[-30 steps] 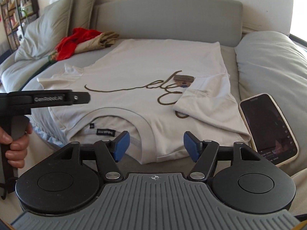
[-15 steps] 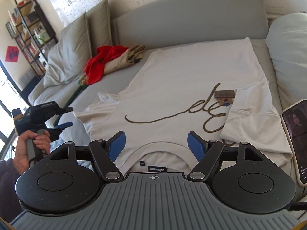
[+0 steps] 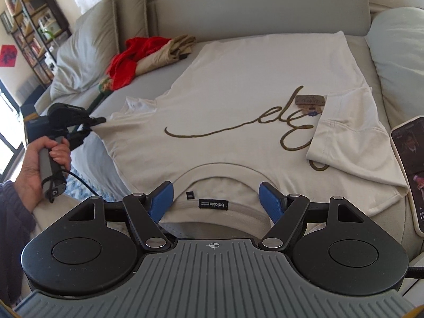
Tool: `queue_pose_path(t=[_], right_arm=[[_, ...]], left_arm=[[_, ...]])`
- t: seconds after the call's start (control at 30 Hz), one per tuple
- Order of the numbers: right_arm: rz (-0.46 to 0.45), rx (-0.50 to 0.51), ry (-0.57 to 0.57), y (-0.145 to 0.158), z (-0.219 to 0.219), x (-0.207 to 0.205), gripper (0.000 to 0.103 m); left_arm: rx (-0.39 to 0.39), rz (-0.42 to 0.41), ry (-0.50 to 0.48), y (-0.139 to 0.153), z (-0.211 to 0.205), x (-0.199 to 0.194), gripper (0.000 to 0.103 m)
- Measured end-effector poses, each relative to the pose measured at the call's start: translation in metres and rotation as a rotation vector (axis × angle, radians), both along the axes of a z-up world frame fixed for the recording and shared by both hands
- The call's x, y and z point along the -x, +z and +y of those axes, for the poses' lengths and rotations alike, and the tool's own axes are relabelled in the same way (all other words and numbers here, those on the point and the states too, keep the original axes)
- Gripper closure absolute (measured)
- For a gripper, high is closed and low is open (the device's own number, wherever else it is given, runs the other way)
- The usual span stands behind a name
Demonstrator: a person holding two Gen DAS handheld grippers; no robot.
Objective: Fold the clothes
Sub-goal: 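Grasp the other sweatshirt sleeve end with the left gripper and lift it, then fold the held sleeve across the sweatshirt body and open the left gripper, then pinch the folded sleeve with the left gripper and press it flat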
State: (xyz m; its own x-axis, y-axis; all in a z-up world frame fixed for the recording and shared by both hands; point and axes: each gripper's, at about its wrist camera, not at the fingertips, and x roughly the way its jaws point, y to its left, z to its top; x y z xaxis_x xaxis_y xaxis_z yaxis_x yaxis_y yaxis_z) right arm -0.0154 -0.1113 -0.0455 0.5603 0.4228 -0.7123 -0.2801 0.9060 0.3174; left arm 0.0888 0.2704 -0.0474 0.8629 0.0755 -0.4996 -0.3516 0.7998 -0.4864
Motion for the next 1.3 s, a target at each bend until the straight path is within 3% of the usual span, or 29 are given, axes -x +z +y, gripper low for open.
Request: queue_pose_path(t=[0.17,0.3,0.37,0.43,0.47,0.53,0.6,0.67,0.73,0.8,0.87,0.93,1.07,1.3], right_arm=[[0.034,-0.021,-0.023,-0.005,-0.009,0.003,0.026],[0.062,-0.063,-0.052,-0.006,-0.019,0.004,0.026],[0.068,-0.075,-0.066,-0.005,-0.025,0.005,0.026],[0.073,-0.085,-0.075,-0.005,-0.03,0.007,0.026],[0.076,-0.09,-0.078,-0.005,-0.032,0.008,0.026],[0.08,-0.101,-0.081,-0.006,-0.035,0.011,0.026],[0.085,-0.117,-0.077,-0.007,-0.038,0.013,0.026],[0.089,-0.125,-0.066,-0.008,-0.038,0.015,0.026],[0.093,-0.139,-0.046,-0.008,-0.037,0.018,0.026],[0.113,-0.167,-0.021,-0.01,-0.036,0.021,0.026],[0.131,-0.201,0.01,-0.013,-0.034,0.027,0.026],[0.138,-0.215,0.039,-0.017,-0.03,0.034,0.026],[0.143,-0.203,0.079,-0.024,-0.02,0.042,0.026],[0.159,-0.212,0.072,-0.03,-0.023,0.04,0.026]], left_arm=[[-0.525,-0.109,-0.252,0.019,-0.096,0.014,0.103],[-0.938,-0.074,-0.531,-0.01,-0.184,0.027,0.103],[-1.052,-0.055,-0.629,-0.027,-0.208,0.036,0.101],[-1.113,-0.015,-0.696,-0.041,-0.221,0.041,0.082],[-1.133,0.008,-0.716,-0.046,-0.225,0.043,0.08],[-1.147,0.015,-0.692,-0.047,-0.221,0.047,0.061],[-1.076,-0.02,-0.65,-0.034,-0.209,0.052,0.05],[-0.92,-0.079,-0.592,-0.012,-0.19,0.058,0.038],[-0.682,-0.126,-0.484,0.011,-0.16,0.06,0.027],[-0.393,-0.114,-0.346,0.021,-0.119,0.057,0.027],[-0.126,-0.071,-0.22,0.015,-0.078,0.056,0.033],[0.027,0.005,-0.121,0.003,-0.051,0.055,0.037],[0.101,0.106,-0.101,-0.012,-0.042,0.048,0.04],[0.165,0.159,-0.135,-0.024,-0.046,0.042,0.041]])
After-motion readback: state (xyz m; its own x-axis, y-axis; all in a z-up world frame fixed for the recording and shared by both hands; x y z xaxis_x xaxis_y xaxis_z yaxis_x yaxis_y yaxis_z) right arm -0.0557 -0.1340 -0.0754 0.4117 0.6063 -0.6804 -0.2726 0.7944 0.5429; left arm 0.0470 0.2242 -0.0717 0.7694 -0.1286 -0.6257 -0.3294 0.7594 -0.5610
